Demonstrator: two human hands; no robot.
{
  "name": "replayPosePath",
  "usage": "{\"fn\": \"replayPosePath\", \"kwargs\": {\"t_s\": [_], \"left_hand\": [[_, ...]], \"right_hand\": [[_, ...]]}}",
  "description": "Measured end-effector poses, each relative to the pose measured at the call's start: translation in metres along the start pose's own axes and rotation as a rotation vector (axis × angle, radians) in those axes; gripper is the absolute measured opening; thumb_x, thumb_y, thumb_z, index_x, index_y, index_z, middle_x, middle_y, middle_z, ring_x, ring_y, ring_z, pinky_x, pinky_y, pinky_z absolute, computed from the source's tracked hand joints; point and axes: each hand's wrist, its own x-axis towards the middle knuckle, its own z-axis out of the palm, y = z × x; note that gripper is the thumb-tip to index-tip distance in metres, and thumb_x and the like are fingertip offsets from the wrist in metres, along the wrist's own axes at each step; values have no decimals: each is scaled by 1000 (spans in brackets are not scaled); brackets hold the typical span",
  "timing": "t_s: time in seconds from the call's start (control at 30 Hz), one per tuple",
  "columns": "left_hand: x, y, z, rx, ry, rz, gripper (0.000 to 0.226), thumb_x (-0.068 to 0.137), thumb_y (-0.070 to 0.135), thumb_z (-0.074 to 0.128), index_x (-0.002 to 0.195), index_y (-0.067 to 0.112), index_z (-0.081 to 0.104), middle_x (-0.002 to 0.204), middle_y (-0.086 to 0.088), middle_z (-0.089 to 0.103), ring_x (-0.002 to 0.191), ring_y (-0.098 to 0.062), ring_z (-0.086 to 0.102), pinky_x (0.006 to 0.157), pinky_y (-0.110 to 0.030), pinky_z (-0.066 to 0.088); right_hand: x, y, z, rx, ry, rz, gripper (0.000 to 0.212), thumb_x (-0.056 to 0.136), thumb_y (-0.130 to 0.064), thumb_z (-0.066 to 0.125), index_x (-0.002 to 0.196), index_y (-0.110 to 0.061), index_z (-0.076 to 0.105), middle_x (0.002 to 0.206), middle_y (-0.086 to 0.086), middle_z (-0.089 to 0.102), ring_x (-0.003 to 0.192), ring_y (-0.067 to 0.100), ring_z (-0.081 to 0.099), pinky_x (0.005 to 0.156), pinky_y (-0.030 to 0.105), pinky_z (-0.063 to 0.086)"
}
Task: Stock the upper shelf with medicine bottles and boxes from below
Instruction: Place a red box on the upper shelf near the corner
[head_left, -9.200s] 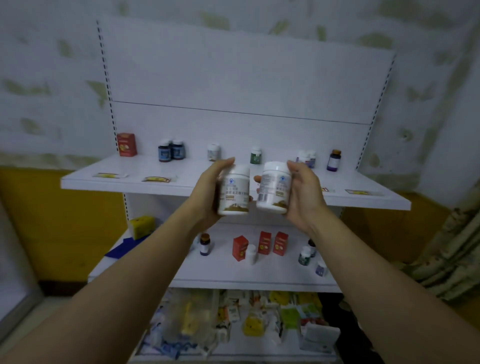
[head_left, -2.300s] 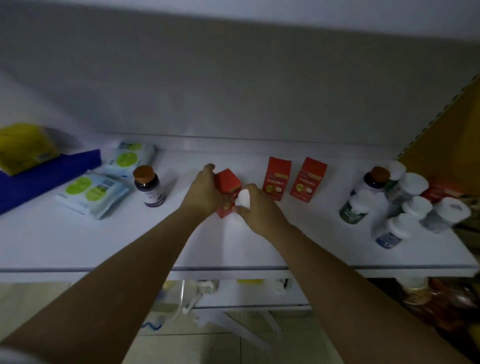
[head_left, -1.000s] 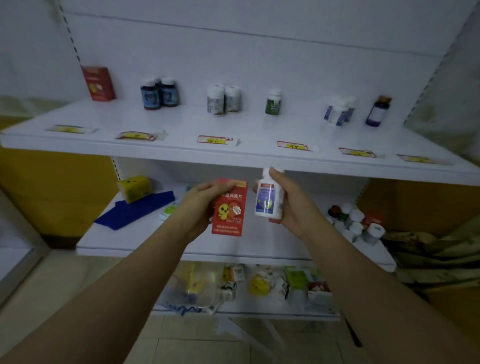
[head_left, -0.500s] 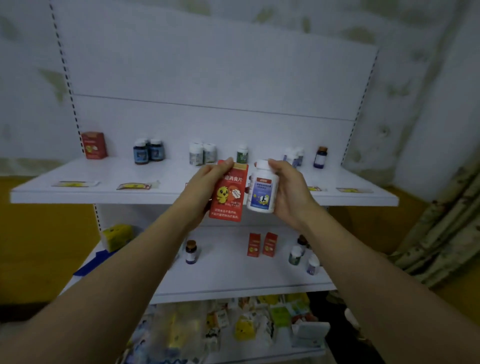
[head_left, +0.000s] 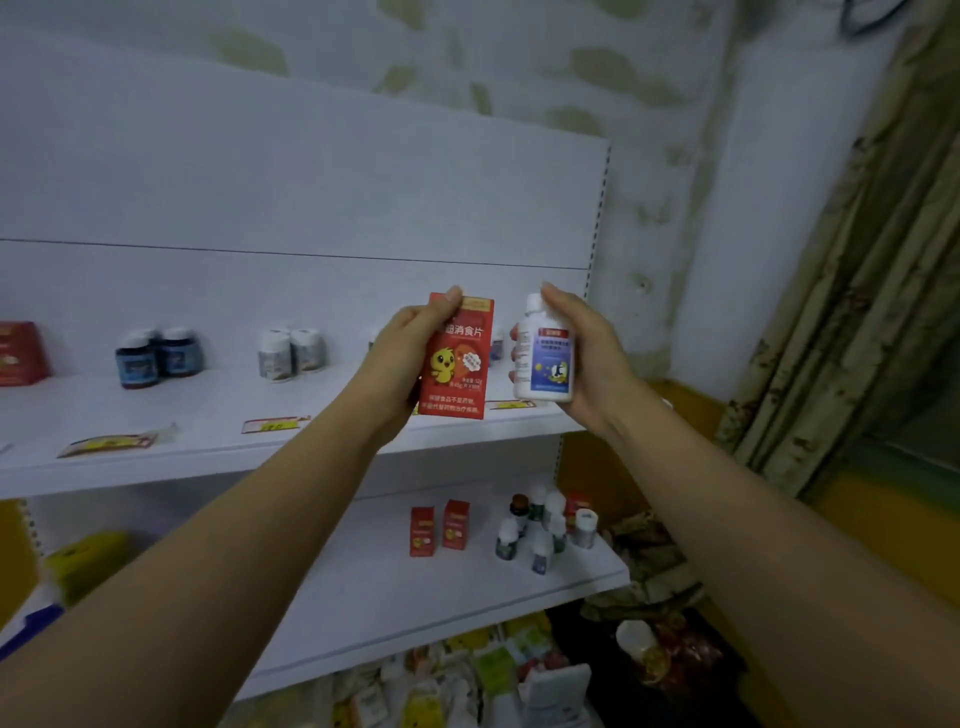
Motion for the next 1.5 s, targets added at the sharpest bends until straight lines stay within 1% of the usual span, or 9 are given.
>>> {"fn": "replayPosePath", "kwargs": {"t_s": [0.1, 0.4, 0.53, 0.67, 0.83, 1.0, 1.17, 1.33, 1.5], "left_hand": [[15, -5, 26, 5, -24, 22, 58, 82, 51, 62, 125, 14, 51, 110, -11, 68, 92, -25, 69, 81, -40, 57], [67, -38, 76, 2, -24, 16, 46, 86, 49, 57, 120, 18, 50, 106, -5, 66, 89, -20, 68, 75, -35, 57], [95, -57, 83, 9, -27, -16, 55, 84, 50, 60, 125, 15, 49, 109, -7, 66, 92, -22, 68, 82, -40, 57], [146, -74, 89, 11, 3, -19, 44, 85, 50, 59, 115, 19, 51, 105, -4, 67, 91, -21, 68, 82, -40, 57], [218, -103, 89, 24, 13, -24, 40, 84, 48, 61, 111, 20, 53, 104, -4, 66, 93, -23, 67, 86, -42, 55], [290, -113, 79, -7, 52, -17, 42, 83, 46, 63, 113, 18, 53, 102, -4, 66, 93, -23, 67, 88, -44, 55], [346, -121, 68, -14, 119, -12, 36, 84, 43, 64, 109, 19, 54, 99, -2, 65, 89, -22, 67, 88, -42, 55], [377, -146, 58, 3, 198, -48, 34, 83, 42, 65, 106, 18, 55, 101, -4, 65, 93, -24, 66, 91, -45, 53], [393, -161, 48, 17, 277, -85, 43, 84, 41, 64, 116, 15, 53, 103, -6, 65, 92, -24, 66, 90, -45, 54]], "right_hand": [[6, -8, -25, -23, 30, -14, 14, 89, -24, 59, 92, -12, 55, 66, 2, 68, 52, 14, 66, 50, 25, 55], [44, -1, -105, -71, 117, -21, 13, 87, -18, 61, 95, -16, 51, 66, 0, 66, 50, 12, 65, 53, 26, 56], [71, 20, -132, -75, 134, 0, 16, 87, -21, 62, 100, -19, 52, 77, 3, 67, 60, 14, 68, 69, 35, 58], [121, 40, -159, -105, 160, 26, 19, 87, -25, 63, 103, -22, 54, 84, 5, 68, 64, 15, 69, 75, 37, 57], [193, 67, -192, -219, 171, 54, 26, 77, -39, 69, 96, -29, 55, 99, 9, 68, 88, 27, 66, 93, 55, 49], [272, 78, -213, -186, 151, 35, 13, 85, -25, 66, 94, -23, 56, 94, 8, 67, 78, 22, 66, 81, 41, 55], [335, 99, -234, -237, 138, 68, 24, 84, -25, 67, 106, -21, 57, 104, 9, 64, 87, 22, 64, 90, 45, 52], [374, 129, -249, -336, 111, 103, 22, 87, -21, 65, 108, -22, 58, 106, 2, 64, 87, 13, 63, 71, 24, 45], [400, 152, -259, -464, 38, 99, 29, 83, -13, 70, 110, -17, 60, 105, 1, 64, 97, 17, 61, 82, 28, 48]]}}
